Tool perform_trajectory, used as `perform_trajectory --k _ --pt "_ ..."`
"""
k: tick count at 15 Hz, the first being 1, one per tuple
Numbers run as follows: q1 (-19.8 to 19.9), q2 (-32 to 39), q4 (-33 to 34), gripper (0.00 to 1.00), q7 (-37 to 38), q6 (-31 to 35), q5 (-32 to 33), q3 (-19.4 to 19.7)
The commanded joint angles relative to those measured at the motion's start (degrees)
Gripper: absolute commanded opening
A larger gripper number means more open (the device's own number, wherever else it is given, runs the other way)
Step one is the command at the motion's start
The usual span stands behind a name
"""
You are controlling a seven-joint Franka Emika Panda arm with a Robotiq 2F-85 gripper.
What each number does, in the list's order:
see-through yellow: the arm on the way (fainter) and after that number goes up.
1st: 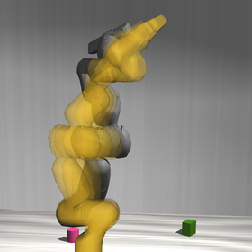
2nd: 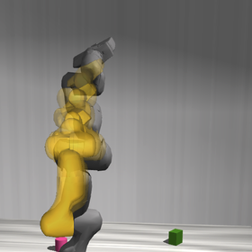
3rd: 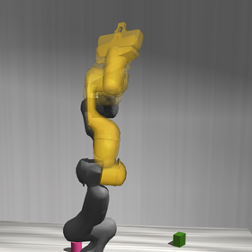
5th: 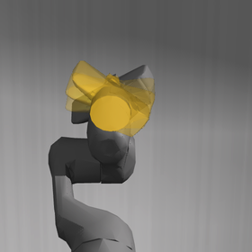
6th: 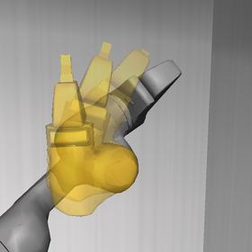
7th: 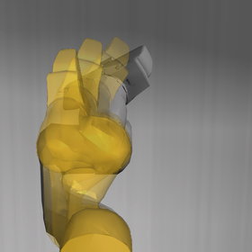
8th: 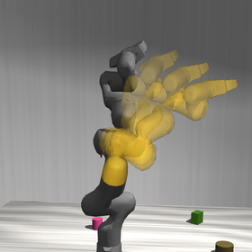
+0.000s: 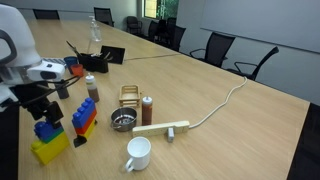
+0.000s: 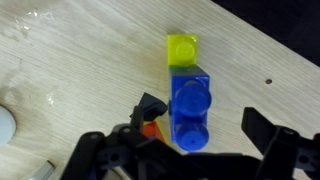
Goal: Put the blue building block on the right most stack of blocks
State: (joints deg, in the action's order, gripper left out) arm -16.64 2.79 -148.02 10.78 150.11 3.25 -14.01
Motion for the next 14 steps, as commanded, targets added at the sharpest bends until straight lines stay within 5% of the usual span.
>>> perform_trajectory --k 1,5,14 --pt "0.1 -4.6 -1.0 1.0 5.8 -2.6 4.1 -0.3" --pt "0.5 -8.9 -1.1 1.0 8.8 -4.1 5.3 -1.4" --pt "0.8 -6.6 -0.3 1.0 7.2 -2.8 4.5 -1.4"
